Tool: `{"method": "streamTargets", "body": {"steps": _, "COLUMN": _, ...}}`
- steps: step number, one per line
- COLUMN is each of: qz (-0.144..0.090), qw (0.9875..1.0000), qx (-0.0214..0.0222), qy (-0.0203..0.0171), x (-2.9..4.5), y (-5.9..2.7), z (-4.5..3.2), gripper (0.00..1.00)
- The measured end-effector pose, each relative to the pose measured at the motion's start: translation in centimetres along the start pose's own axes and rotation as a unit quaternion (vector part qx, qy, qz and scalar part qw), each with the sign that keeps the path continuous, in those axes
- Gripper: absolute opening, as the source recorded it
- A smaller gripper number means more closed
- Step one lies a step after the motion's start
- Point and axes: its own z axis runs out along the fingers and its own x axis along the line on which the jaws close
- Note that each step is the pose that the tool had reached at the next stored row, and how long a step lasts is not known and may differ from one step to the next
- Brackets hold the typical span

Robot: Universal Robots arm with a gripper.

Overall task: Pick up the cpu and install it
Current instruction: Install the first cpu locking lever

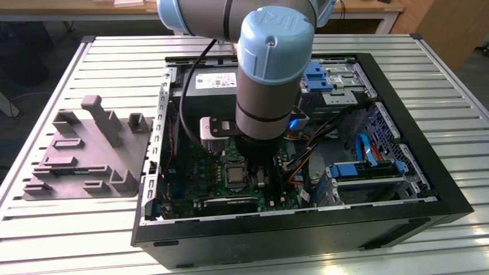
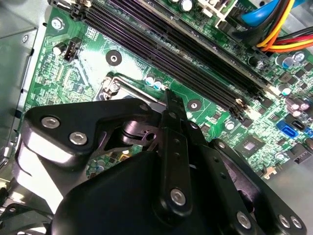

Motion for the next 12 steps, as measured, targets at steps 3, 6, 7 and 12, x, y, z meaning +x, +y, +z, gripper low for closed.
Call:
{"method": "streamTargets", "body": {"steps": 3, "qz": 0.000, "qw": 1.0000, "qx": 0.0001, "qy": -0.0011, "x": 0.00, "y": -0.01, "z": 0.07, "gripper": 0.11}}
{"method": "streamTargets", "body": {"steps": 6, "qz": 0.000, "qw": 1.0000, "qx": 0.0000, "qy": -0.0013, "x": 0.02, "y": -0.01, "z": 0.25, "gripper": 0.11}}
{"method": "streamTargets", "body": {"steps": 7, "qz": 0.000, "qw": 1.0000, "qx": -0.0001, "qy": -0.0012, "x": 0.03, "y": -0.01, "z": 0.30, "gripper": 0.11}}
{"method": "streamTargets", "body": {"steps": 12, "qz": 0.000, "qw": 1.0000, "qx": 0.0001, "qy": -0.0025, "x": 0.03, "y": -0.06, "z": 0.45, "gripper": 0.11}}
